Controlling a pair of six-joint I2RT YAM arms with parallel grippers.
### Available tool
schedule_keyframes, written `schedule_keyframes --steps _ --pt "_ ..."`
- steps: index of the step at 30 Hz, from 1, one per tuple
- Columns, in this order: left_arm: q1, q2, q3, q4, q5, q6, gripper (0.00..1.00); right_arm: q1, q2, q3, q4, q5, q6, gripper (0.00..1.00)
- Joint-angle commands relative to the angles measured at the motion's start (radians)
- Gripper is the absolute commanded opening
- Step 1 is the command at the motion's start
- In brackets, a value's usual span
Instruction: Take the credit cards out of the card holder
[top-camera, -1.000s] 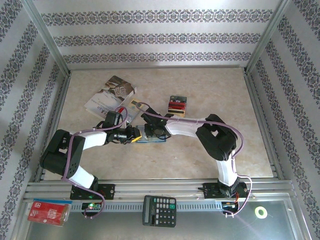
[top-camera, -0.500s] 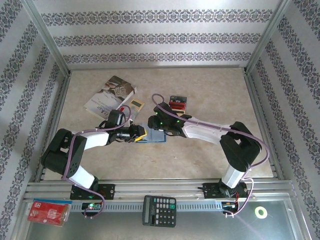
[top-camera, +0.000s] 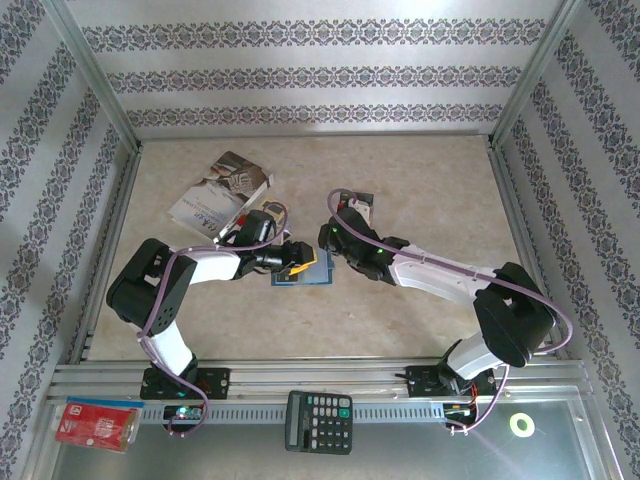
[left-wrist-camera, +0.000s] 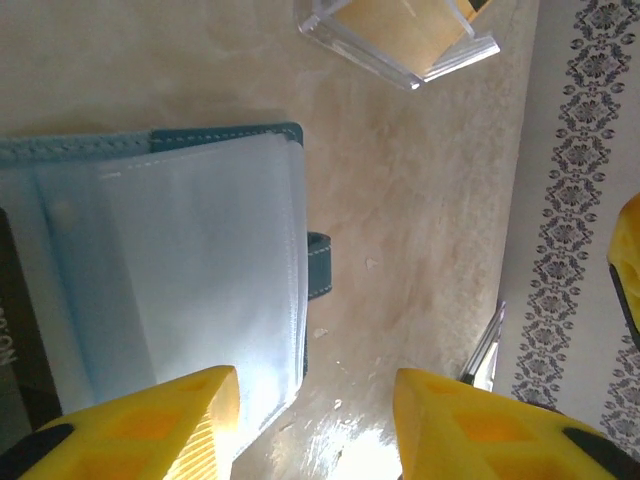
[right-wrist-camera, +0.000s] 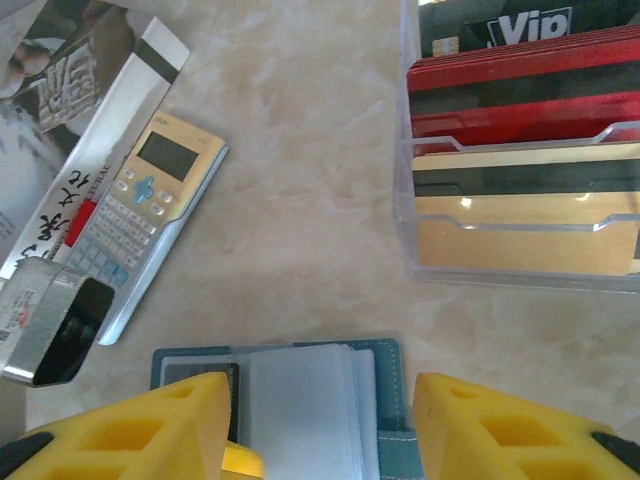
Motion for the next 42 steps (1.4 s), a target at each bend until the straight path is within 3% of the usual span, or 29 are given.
schedule_keyframes --steps 1,6,11,15,19,25,31,36,42 --pt "-0.012 0.006 0.024 -0.008 -0.014 0.013 0.47 -0.002 -0.017 -0.033 0.017 0.026 0.008 0.52" --pt "-0.008 -0.037 0.034 -0.067 -0.043 0.048 0.52 0.001 -0.026 -0.057 0.031 0.009 0.021 0.55" --pt "0.015 -0.129 0.029 -0.193 -0.174 0.106 0.54 -0.003 -0.009 -0.091 0.089 -0.105 0.03 0.55" --pt "0.028 -0.217 -0.028 -0.199 -0.262 0.086 0.56 -0.01 0.005 -0.123 0.174 -0.216 0.034 0.54" --pt "0.04 -0.308 -0.094 -0.191 -0.34 0.064 0.64 -0.02 0.058 -0.102 0.214 -0.325 0.049 0.52" --pt "0.096 -0.387 -0.114 -0.263 -0.397 0.047 0.76 -0.024 0.214 0.001 0.268 -0.487 0.074 0.42" --pt "0.123 -0.415 -0.128 -0.295 -0.409 0.032 0.82 -0.025 0.328 0.081 0.283 -0.535 0.112 0.33" --pt "0.128 -0.379 -0.106 -0.311 -0.405 0.047 0.8 -0.027 0.379 0.124 0.243 -0.526 0.116 0.29" --pt "0.125 -0.304 -0.074 -0.265 -0.321 0.059 0.63 -0.049 0.397 0.107 0.207 -0.57 0.117 0.25"
